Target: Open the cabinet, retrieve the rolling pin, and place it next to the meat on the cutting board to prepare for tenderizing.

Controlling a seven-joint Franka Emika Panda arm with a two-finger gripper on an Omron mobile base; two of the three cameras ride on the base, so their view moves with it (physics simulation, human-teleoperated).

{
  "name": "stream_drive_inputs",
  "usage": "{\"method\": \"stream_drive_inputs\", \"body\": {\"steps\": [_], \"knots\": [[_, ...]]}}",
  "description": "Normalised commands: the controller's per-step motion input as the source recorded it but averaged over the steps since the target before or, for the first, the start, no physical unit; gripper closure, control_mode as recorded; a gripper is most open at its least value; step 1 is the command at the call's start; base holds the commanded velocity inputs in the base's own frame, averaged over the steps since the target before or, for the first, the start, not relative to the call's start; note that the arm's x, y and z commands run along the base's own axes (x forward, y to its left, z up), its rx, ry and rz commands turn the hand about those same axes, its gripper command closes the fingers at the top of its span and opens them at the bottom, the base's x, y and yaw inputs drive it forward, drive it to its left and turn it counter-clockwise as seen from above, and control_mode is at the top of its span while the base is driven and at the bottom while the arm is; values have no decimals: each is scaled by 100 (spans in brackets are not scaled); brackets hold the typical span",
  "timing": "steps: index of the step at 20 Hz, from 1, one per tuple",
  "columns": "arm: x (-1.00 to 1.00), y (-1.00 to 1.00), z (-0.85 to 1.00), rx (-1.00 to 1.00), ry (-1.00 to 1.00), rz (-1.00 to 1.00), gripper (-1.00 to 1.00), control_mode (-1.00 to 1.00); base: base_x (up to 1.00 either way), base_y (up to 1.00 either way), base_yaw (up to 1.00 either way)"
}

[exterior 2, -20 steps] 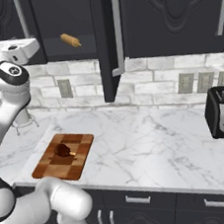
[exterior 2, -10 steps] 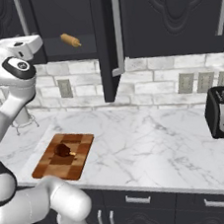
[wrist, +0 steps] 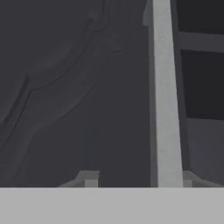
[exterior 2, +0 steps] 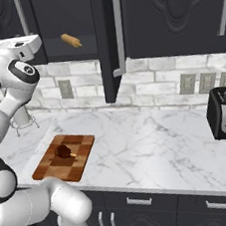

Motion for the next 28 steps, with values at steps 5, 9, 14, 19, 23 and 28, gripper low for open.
{"method": "stream_drive_inputs", "body": {"steps": [5, 9, 14, 19, 23, 28], "knots": [[23, 6, -2, 0, 0, 7, 100, -100, 0, 0, 0], [2, -4, -2, 0, 1, 0, 100, -100, 0, 0, 0], [1, -21, -2, 0, 0, -1, 100, -100, 0, 0, 0], [0, -16, -6, 0, 5, -4, 100, -100, 0, 0, 0], [0, -22, -8, 0, 10, -7, 100, -100, 0, 0, 0], [-1, -14, -3, -2, 8, -6, 100, -100, 0, 0, 0]]}}
